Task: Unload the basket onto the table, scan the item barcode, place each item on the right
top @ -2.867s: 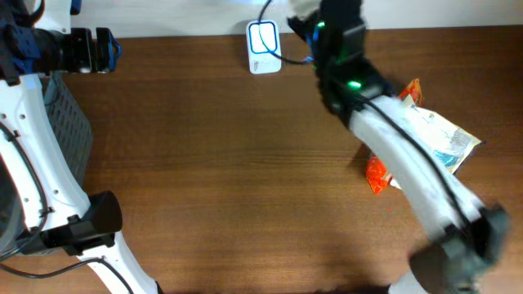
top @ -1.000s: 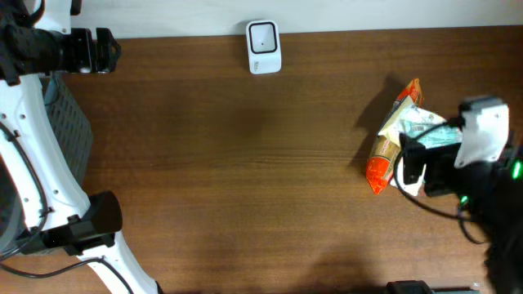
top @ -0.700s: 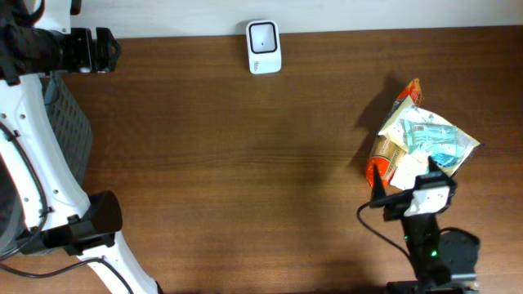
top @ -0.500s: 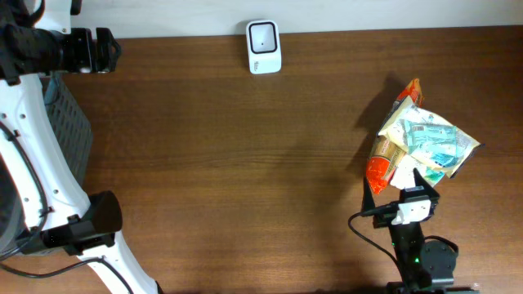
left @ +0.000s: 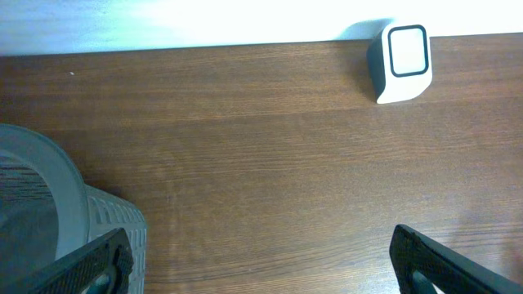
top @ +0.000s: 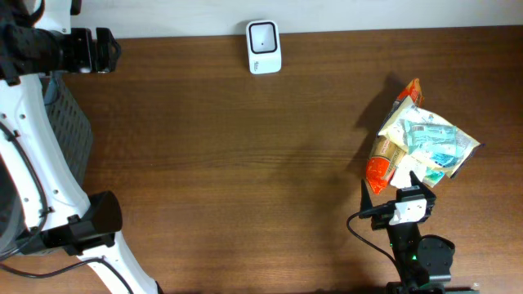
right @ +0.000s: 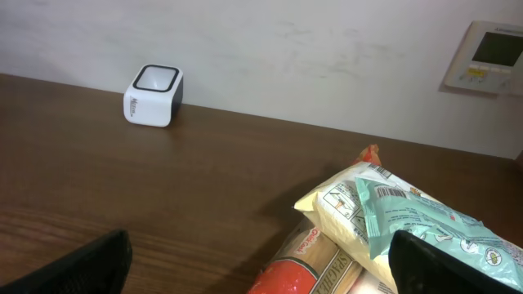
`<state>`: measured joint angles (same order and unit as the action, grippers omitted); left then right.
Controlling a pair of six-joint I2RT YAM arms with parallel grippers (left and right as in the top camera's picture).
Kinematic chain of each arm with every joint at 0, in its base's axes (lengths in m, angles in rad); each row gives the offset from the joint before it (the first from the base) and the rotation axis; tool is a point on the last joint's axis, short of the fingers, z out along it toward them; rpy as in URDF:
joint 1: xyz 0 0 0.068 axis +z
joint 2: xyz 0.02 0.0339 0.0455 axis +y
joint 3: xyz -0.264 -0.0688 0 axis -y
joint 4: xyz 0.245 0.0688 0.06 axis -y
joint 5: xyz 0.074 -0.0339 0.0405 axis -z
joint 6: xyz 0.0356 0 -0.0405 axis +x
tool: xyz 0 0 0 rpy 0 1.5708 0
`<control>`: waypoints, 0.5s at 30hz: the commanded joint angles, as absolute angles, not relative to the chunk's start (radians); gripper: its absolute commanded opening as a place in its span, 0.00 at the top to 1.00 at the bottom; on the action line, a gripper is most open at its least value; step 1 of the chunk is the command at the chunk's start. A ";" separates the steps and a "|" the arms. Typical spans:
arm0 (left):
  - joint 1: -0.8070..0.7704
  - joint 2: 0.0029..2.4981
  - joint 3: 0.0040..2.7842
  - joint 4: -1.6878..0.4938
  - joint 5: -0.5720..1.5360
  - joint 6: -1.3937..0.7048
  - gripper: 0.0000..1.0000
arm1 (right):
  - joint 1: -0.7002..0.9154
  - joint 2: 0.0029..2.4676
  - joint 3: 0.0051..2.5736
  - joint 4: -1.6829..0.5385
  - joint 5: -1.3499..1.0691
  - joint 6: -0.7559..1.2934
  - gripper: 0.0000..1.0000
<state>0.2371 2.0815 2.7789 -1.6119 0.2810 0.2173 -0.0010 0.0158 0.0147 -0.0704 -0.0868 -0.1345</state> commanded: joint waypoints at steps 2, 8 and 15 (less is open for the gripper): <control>0.241 2.072 2.782 -1.611 0.289 0.223 0.01 | 0.006 0.004 0.006 -0.071 -0.082 -0.134 0.01; 0.238 2.025 2.744 -1.609 0.251 0.231 0.01 | 0.006 0.004 0.006 -0.071 -0.082 -0.134 0.01; 0.239 1.533 1.893 -1.107 0.215 0.231 0.01 | 0.006 0.004 0.006 -0.071 -0.082 -0.134 0.01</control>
<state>0.2371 1.7481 2.2200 -1.2755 0.2230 0.2199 -0.0010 0.0154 0.0147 -0.0704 -0.0868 -0.1345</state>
